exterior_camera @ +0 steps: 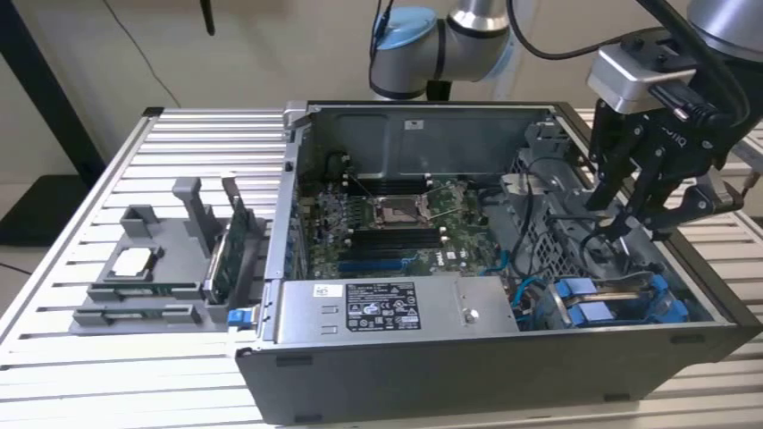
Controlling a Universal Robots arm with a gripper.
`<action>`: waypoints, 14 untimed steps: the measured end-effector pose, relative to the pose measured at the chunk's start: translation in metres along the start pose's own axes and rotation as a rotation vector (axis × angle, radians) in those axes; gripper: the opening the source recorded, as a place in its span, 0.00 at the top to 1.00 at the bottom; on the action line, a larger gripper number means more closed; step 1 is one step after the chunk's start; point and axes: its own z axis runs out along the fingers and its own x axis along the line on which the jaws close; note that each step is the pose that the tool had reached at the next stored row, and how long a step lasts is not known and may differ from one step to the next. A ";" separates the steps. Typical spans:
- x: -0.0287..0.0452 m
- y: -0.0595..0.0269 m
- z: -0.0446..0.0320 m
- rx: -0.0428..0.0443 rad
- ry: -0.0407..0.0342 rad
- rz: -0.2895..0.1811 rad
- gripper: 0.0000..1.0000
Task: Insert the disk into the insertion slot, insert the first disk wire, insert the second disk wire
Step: 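Insert the first disk wire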
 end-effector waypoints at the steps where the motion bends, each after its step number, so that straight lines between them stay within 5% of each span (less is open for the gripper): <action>1: 0.0000 0.0000 0.0002 0.0005 -0.0003 -0.002 0.60; 14: 0.0046 0.0039 0.0009 0.0024 -0.0092 -0.010 0.60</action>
